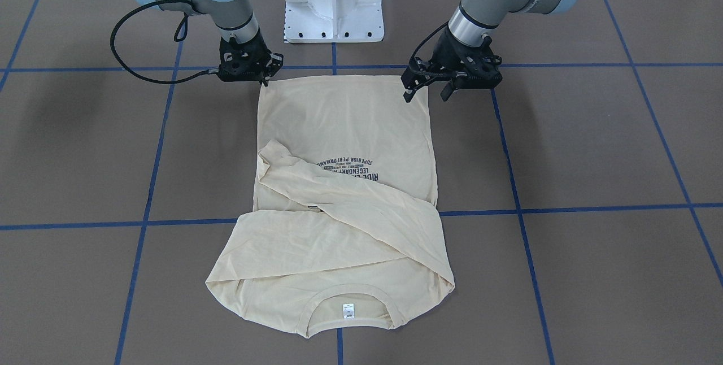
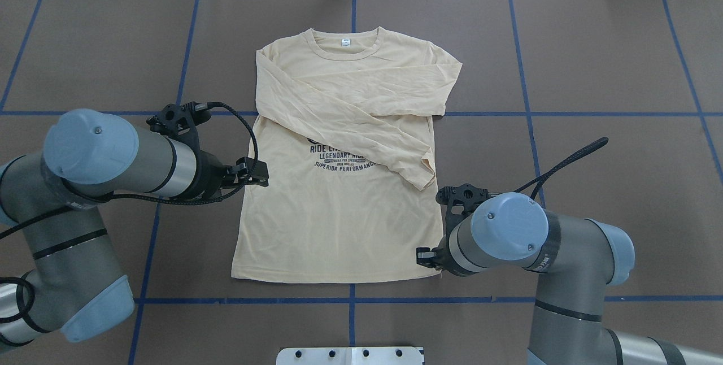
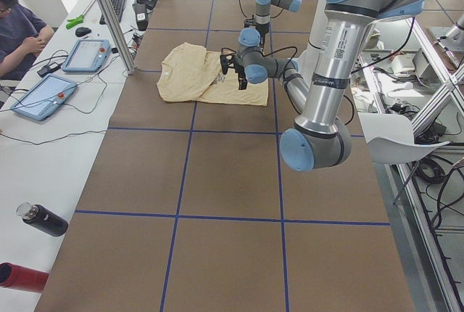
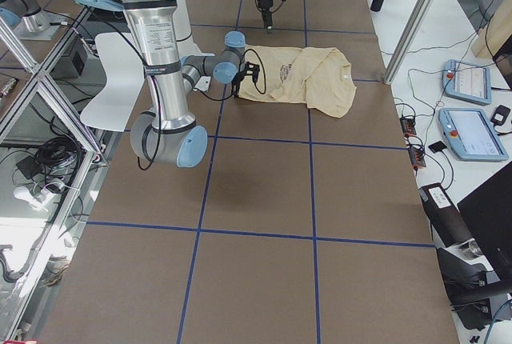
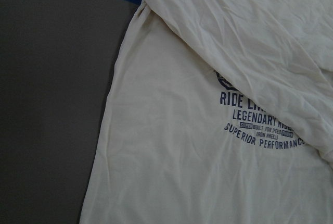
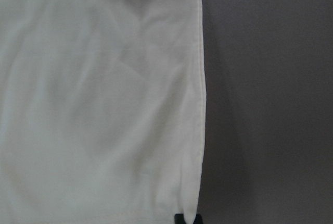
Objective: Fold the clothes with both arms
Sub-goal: 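Move both grippers down to the shirt hem corners nearest the robot, then grasp the hem corners with both grippers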
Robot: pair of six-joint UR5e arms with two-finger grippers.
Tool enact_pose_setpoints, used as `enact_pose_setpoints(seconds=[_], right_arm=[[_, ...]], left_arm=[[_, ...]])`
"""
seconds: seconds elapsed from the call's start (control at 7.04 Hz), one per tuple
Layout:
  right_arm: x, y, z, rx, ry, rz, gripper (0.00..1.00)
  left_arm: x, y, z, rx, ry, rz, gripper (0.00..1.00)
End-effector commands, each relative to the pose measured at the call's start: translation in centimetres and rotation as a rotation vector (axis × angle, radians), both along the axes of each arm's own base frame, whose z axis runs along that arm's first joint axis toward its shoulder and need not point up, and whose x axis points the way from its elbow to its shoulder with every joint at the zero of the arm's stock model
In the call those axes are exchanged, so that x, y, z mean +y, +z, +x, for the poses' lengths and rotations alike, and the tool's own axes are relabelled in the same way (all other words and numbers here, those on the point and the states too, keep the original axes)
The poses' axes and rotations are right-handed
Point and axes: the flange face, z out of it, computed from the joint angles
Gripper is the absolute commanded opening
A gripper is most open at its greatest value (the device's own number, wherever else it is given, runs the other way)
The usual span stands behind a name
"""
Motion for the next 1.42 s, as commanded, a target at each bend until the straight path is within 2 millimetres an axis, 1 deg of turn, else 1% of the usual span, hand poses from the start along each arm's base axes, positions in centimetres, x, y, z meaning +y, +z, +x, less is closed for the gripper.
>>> enact_pose_setpoints(seconds=[0.0, 0.14, 0.28, 0.43, 0.57, 0.71, 0.99, 1.28], right_arm=[[0.0, -0.8, 0.5, -0.018, 0.003, 0.006, 0.0], [0.0, -0.9, 0.5, -0.02, 0.003, 0.008, 0.0], [0.0, -1.0, 0.5, -0.022, 0.002, 0.007, 0.0], [0.0, -0.9, 0.4, -0.022, 0.003, 0.008, 0.0], [0.0, -1.1, 0.4, -0.025, 0.002, 0.008, 0.0], [-0.1, -1.1, 0.5, -0.025, 0.003, 0.008, 0.0], [-0.2, -0.9, 0.5, -0.022, 0.006, 0.007, 0.0], [-0.3, -0.9, 0.6, -0.022, 0.008, 0.007, 0.0]], left_arm=[[4.2, 2.3, 2.6, -0.073, 0.034, -0.105, 0.99], [6.4, 2.9, 4.5, -0.117, 0.036, -0.118, 0.99], [8.4, 3.3, 5.8, -0.131, 0.053, -0.126, 0.98], [10.2, 3.7, 7.0, -0.153, 0.056, -0.136, 0.93], [11.4, 4.0, 8.1, -0.192, 0.08, -0.147, 0.86], [11.3, 4.5, 8.2, -0.205, 0.078, -0.15, 0.8], [11.0, 4.6, 8.1, -0.214, 0.064, -0.145, 0.73], [10.1, 4.8, 7.7, -0.225, 0.048, -0.149, 0.71]])
